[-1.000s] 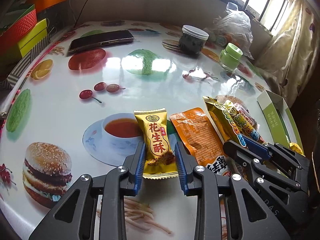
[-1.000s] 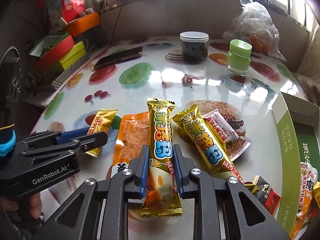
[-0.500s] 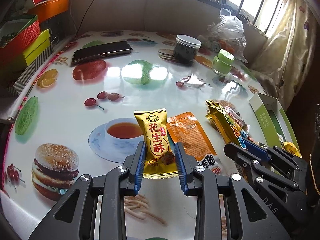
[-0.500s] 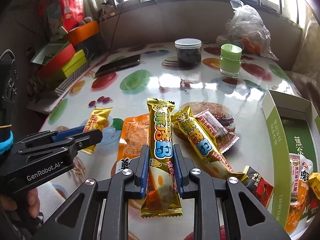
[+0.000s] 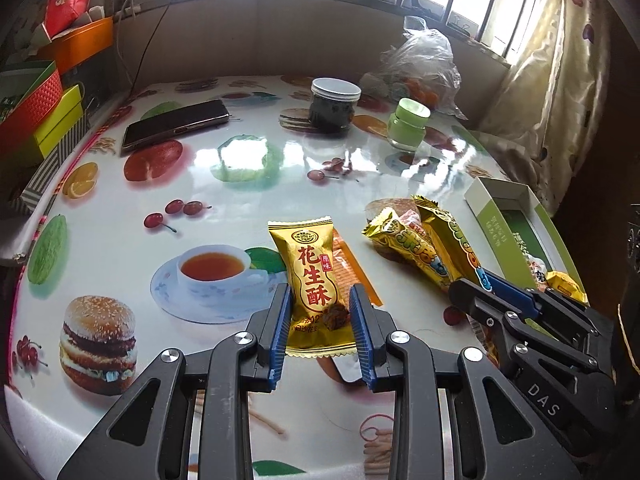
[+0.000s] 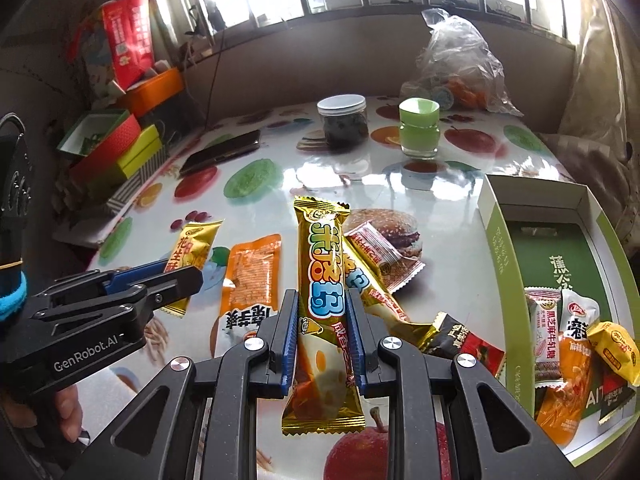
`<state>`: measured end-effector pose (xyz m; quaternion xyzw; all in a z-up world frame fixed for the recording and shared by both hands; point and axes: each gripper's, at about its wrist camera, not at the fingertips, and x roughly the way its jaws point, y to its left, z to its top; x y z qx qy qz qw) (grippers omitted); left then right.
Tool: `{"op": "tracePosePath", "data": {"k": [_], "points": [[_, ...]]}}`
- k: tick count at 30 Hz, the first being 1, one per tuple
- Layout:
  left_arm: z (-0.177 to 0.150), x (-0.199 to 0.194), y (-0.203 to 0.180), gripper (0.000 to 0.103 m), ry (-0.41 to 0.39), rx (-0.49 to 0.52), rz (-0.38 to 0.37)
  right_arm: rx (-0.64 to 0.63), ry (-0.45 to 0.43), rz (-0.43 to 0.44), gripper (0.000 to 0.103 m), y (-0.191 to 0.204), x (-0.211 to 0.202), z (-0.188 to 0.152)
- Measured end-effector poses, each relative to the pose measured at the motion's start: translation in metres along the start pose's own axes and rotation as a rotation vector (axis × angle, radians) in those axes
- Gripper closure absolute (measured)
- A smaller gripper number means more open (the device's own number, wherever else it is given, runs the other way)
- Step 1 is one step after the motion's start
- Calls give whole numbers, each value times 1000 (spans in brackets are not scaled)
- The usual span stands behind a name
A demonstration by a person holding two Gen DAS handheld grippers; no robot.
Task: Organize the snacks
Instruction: 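Lift and carry the peanut packet and candy bar in both grippers to the green box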
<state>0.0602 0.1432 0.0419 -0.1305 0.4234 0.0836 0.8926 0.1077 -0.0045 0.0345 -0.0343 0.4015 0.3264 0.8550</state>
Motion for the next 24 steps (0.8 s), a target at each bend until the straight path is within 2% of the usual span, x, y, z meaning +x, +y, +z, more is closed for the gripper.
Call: {"op": "tracePosePath", "data": {"k": [15,24], "points": [[9,-5,-45,72,-15,83,-57,71,-55,-49,81,-35,-34,-6],[17,1,-77,72,-10,132,-111,129,-76,-118,81,-67,-56,-12]]}}
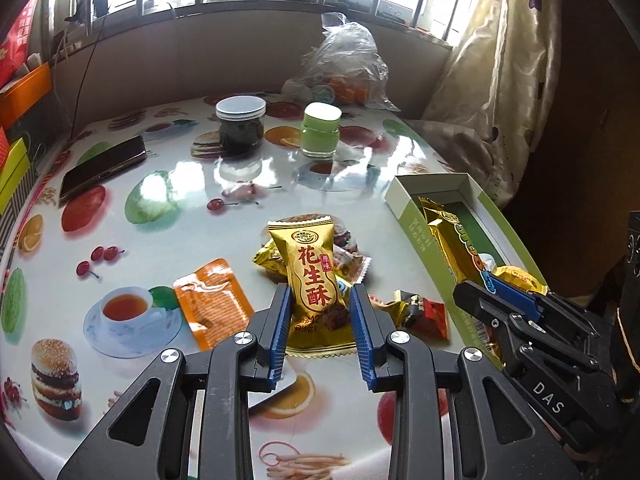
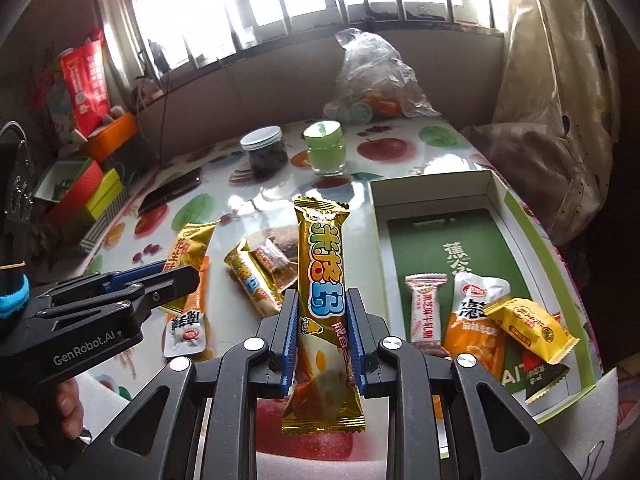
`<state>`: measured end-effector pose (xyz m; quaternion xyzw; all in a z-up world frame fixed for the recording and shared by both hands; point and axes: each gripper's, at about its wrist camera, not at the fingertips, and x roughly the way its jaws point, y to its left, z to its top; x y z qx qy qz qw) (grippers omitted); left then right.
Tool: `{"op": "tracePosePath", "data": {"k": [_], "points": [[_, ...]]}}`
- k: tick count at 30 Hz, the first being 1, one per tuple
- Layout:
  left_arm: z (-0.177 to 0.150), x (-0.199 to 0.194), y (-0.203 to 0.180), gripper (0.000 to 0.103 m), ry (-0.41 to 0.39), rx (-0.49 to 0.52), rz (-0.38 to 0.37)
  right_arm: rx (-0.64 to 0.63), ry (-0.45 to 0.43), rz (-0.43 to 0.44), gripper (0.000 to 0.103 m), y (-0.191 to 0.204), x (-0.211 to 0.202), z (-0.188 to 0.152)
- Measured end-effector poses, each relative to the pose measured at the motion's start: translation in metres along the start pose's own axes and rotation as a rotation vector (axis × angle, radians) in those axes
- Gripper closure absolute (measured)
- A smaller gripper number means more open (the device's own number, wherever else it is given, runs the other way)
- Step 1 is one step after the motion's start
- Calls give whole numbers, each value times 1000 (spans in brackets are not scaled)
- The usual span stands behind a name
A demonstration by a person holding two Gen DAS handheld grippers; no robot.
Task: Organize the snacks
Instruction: 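Lift and carry the peanut packet and candy bar in both grippers to the green box, then lower both held snacks into the box and open both grippers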
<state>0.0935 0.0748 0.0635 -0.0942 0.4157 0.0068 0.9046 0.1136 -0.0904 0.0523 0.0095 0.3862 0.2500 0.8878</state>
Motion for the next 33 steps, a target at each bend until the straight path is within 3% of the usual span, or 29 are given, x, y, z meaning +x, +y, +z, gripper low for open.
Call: {"op": "tracePosePath", "data": {"k": [16,33], "points": [[25,30,-61,72,27,74,-129,109,6,-120,82,-66,-14,-13],[34,59,-105,72,87,128,-201,108,49,-223,81,-90,-11,-29]]}}
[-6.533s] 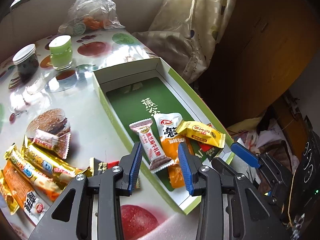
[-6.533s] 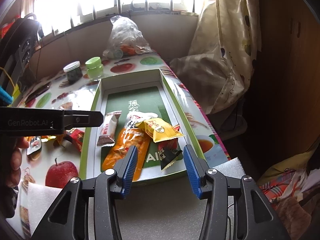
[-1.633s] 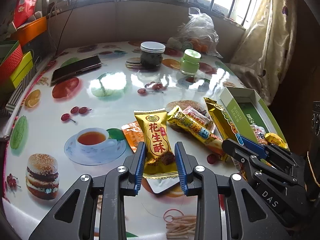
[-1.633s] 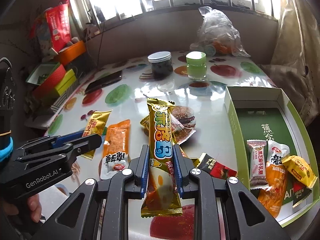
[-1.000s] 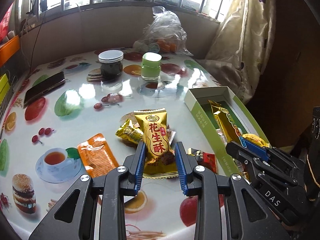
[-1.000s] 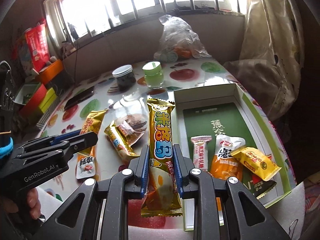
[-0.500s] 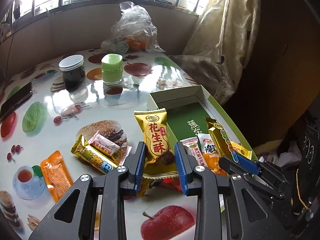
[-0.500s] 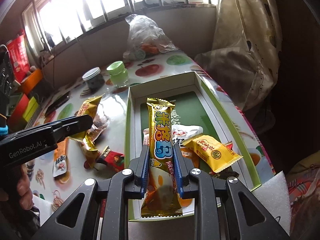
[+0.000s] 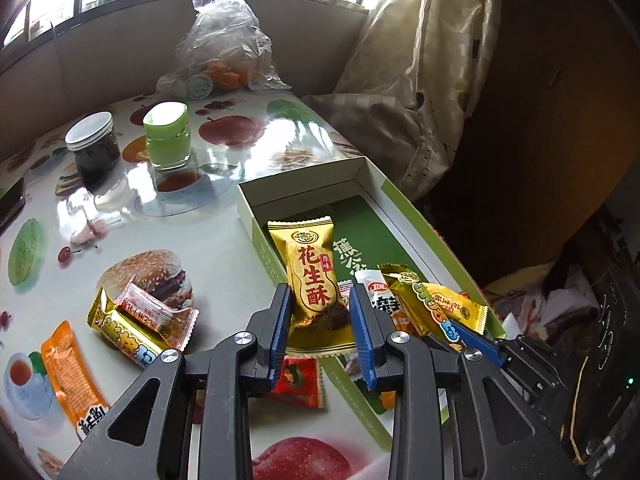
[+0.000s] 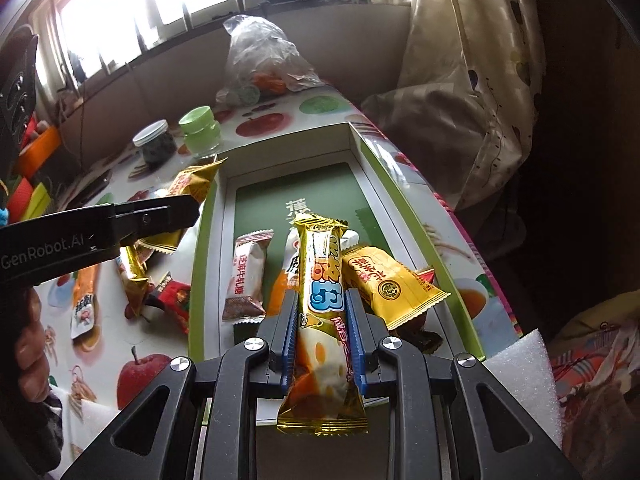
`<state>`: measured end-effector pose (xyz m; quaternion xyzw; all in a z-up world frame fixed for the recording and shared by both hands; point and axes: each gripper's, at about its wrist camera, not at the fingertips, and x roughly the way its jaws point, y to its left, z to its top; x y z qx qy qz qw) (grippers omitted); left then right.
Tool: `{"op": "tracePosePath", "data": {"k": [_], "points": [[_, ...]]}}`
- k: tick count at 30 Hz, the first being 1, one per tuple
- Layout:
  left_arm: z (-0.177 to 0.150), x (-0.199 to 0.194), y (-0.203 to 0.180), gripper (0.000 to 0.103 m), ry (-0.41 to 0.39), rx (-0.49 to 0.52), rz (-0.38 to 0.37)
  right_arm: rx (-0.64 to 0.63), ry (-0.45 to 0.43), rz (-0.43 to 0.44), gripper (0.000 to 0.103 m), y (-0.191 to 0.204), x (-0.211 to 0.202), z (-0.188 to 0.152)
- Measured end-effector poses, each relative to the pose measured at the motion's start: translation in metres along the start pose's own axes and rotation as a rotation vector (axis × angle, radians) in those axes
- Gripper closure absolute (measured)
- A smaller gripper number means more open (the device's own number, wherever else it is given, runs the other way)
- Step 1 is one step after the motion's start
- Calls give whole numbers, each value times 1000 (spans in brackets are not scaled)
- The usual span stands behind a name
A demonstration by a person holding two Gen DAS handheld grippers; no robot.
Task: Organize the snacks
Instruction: 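Lower both held snacks into the box and open both grippers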
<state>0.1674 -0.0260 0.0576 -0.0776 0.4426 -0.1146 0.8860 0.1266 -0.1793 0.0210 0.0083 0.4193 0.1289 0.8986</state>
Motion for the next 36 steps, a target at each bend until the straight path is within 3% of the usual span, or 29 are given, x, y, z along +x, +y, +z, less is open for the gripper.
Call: {"op": "tracePosePath", "data": {"k": [10,36], "points": [[2,20,-11,72,43,24,7,-21,-21,-81,81,-3,3,-2],[0,45,-27,72,118,50,6,10,3,-50,78,-10,6,-5]]}}
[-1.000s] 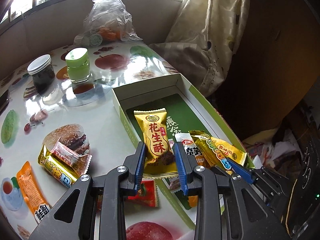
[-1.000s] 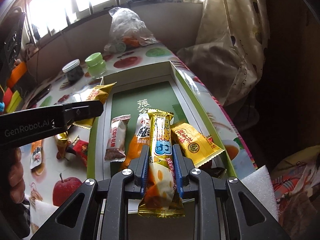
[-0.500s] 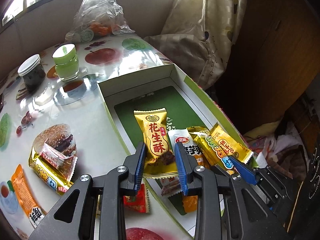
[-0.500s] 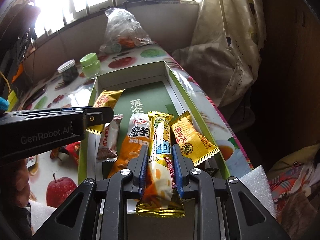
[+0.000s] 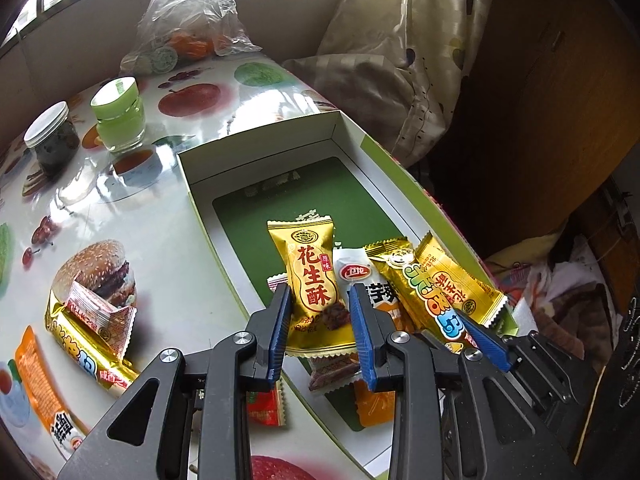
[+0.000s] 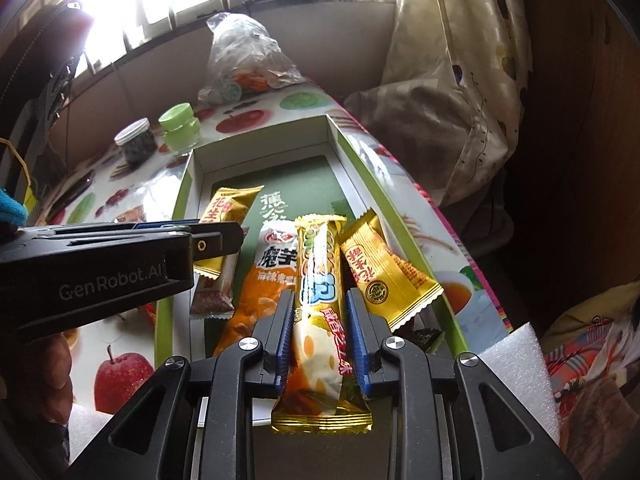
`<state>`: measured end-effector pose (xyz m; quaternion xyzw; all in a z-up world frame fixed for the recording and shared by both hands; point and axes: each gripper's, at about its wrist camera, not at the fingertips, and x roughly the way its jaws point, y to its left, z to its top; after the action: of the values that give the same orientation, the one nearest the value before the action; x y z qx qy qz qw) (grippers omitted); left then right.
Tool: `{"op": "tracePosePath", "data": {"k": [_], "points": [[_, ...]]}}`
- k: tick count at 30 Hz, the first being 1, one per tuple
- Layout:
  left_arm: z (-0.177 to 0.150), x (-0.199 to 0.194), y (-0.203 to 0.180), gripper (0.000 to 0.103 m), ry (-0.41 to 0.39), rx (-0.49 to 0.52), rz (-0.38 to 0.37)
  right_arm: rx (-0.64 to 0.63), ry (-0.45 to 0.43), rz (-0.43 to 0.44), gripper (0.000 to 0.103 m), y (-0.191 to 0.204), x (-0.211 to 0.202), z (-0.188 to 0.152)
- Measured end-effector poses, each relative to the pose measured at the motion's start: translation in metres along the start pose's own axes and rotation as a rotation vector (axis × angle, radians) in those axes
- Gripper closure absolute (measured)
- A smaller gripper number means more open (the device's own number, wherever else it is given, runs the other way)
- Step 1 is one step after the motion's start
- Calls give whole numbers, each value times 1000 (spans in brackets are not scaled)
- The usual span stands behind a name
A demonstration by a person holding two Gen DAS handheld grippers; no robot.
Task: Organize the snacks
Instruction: 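Lower both held snacks into the box and open both grippers, then move both open grippers back over the snack pile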
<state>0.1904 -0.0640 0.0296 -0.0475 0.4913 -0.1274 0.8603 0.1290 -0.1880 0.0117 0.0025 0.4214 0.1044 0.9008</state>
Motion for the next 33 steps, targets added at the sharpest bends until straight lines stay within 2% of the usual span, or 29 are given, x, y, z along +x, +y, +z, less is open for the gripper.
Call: {"op": "tracePosePath", "data": {"k": [4,7,20,33], "points": [[-1,-1,-1,71,0,3,4,-9,-3,-5,77,1,2,-1],[-2,-3,-1,65,-3,2,2,-9,-1,-10,76,2,4,-1],[-8,-25,1,64,-42,2,-1,-12,-19,-20,62,9,-8,-4],[-23,-60,10,64,-114,-18,-15,-4,-54,-15,58,20,-25,-6]]}}
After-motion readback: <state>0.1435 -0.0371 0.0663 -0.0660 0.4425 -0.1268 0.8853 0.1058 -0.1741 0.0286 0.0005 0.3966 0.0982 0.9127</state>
